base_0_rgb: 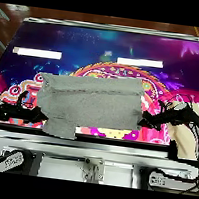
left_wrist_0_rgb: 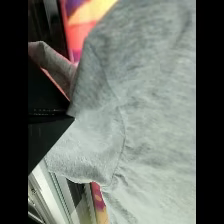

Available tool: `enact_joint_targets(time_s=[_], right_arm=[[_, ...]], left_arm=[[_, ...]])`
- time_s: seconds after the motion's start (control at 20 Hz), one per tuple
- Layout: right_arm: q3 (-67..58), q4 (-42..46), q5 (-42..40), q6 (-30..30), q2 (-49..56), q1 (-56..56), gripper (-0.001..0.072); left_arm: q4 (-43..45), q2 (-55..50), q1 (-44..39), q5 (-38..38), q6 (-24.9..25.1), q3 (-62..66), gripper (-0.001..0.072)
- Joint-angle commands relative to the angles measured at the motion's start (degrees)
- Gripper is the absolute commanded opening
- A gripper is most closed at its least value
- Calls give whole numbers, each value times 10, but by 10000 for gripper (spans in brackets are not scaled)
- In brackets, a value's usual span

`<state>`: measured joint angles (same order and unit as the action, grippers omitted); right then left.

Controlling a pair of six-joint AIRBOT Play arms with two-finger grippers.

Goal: Fold the shirts.

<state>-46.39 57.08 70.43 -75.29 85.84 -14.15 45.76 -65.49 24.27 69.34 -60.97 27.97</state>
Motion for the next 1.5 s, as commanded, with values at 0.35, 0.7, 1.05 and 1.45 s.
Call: enact_joint_targets(time_s=[0.35,0.7,1.05,1.45], right_arm=[[-187,-16,-87,12,-5,108,62],[-279,34,-238,-66,30,123,61],[-283,3,-348,-68,90,121,61],[-283,-13,-372,-71,142,121,145]], left_arm=[[-13,37,-9,2,74,181,33],[-45,-17,-14,-92,72,240,34],[-128,-192,-55,-98,87,373,34],[-127,-309,-63,-101,42,419,90]])
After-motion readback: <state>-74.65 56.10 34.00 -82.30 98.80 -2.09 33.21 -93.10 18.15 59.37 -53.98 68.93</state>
